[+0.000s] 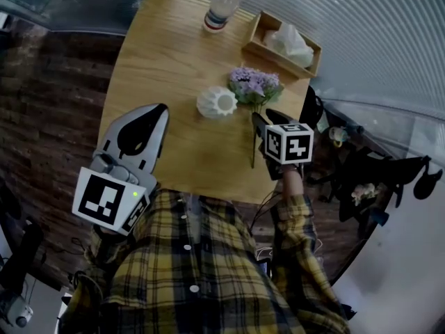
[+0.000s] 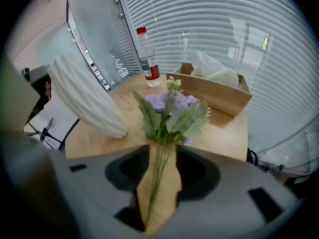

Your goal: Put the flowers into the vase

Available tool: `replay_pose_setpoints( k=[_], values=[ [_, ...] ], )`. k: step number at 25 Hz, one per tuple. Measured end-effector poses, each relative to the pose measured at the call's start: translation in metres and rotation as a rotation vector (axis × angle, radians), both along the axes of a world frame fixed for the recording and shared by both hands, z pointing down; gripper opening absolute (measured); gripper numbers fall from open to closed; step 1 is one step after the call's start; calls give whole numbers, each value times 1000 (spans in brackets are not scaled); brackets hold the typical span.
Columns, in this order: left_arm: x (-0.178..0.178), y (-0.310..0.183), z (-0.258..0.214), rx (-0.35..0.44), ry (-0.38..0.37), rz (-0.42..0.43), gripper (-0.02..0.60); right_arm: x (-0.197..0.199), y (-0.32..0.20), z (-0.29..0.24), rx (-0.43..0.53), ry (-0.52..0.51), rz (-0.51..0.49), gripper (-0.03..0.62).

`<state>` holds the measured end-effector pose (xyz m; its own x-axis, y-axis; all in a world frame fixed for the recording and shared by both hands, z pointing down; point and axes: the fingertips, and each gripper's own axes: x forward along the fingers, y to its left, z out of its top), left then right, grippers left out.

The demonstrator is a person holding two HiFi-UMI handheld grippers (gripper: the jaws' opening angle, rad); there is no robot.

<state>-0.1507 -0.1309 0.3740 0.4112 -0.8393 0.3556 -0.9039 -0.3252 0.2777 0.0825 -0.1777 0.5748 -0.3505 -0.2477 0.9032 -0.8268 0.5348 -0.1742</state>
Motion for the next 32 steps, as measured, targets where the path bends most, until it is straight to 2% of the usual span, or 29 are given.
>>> replay_pose_setpoints(
  k=[14,20,24,32],
  values=[
    [-2,0,15,-25,9,-7,9,-8,-6,37,-97,7,9,166],
    [-3,2,15,-27,13,-16,9,-10,0,44,-152,14,-19,164],
    [-3,2,16,-27,16,-14,9,-7,-3,45,-131,39,-21,90],
    [2,3,14,-24,11,-13,9,-1,-7,42,-110,45,-3,29]
  ],
)
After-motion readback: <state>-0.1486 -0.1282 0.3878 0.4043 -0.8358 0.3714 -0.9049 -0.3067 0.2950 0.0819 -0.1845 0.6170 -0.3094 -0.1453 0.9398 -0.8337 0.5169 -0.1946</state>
